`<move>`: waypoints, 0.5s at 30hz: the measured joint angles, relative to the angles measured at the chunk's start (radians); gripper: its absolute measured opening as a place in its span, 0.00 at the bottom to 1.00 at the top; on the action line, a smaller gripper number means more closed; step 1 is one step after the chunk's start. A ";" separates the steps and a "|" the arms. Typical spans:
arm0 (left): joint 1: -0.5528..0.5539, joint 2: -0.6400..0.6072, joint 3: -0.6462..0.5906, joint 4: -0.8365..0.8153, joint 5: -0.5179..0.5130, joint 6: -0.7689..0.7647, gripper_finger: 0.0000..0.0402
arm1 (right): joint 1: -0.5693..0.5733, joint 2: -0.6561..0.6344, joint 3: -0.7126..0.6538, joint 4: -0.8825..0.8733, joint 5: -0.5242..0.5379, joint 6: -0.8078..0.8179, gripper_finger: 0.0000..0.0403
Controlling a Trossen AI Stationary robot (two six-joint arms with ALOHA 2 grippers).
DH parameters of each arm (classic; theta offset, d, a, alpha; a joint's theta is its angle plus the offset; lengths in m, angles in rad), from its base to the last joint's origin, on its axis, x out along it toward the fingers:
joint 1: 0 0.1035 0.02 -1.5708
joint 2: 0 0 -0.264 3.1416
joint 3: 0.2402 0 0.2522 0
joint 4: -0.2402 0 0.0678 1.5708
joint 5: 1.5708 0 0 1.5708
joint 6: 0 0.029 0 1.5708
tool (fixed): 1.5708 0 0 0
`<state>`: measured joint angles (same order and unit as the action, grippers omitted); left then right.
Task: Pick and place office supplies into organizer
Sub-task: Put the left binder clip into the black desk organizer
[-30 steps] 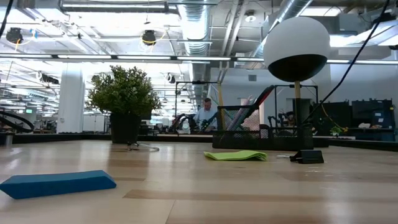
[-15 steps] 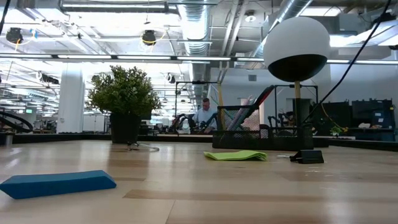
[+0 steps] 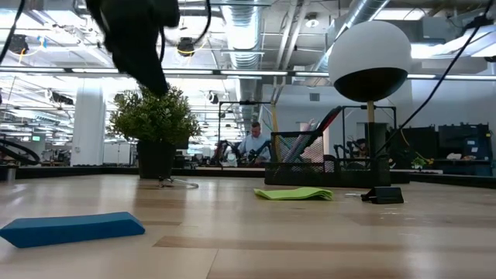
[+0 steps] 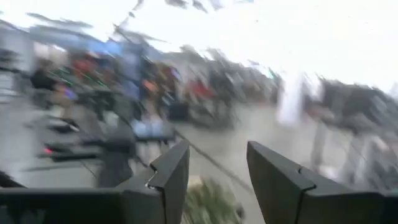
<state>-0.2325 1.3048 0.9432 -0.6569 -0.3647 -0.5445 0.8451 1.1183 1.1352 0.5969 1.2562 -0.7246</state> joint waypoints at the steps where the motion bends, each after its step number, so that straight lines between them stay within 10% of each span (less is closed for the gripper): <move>1: 0.015 0.000 -0.029 0.029 0.002 0.001 0.45 | -0.020 0.000 0.001 -0.018 -0.069 0.000 0.39; 15: 0.224 0.000 -0.142 0.284 0.240 0.121 0.43 | -0.416 0.066 0.386 -0.740 -0.771 0.279 0.40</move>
<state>-0.0086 1.3052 0.8017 -0.3733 -0.1242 -0.4238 0.4291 1.1846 1.5213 -0.1427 0.4849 -0.4460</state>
